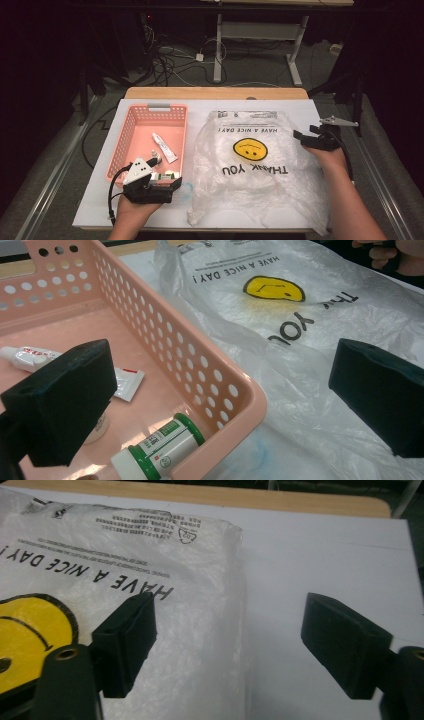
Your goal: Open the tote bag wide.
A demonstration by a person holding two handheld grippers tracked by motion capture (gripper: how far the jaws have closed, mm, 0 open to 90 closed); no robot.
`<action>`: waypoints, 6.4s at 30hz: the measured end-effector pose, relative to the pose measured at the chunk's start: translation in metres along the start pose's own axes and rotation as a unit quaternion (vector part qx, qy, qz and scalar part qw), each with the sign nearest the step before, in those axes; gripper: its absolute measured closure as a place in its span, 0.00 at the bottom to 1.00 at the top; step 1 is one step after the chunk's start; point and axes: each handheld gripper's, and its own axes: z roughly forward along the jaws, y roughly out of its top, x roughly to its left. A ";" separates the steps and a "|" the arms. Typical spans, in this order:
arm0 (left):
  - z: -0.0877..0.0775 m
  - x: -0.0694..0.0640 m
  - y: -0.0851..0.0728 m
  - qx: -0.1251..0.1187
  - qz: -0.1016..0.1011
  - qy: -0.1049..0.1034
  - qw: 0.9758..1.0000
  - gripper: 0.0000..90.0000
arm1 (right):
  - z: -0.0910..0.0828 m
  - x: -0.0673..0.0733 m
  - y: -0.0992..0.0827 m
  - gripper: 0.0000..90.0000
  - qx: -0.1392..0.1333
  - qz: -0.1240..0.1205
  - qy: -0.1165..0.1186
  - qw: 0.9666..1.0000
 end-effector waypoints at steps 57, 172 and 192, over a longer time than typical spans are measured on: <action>-0.002 0.004 0.000 -0.011 -0.003 0.006 1.000 0.00 | -0.021 -0.042 -0.030 0.99 0.040 0.008 -0.109 0.993; -0.025 -0.002 -0.004 -0.037 0.005 -0.004 0.999 0.00 | -0.023 -0.017 -0.025 0.37 0.003 0.037 -0.062 0.997; -0.024 0.003 -0.006 -0.032 0.008 -0.007 0.999 0.00 | -0.037 -0.017 -0.047 0.95 0.057 0.017 -0.106 0.993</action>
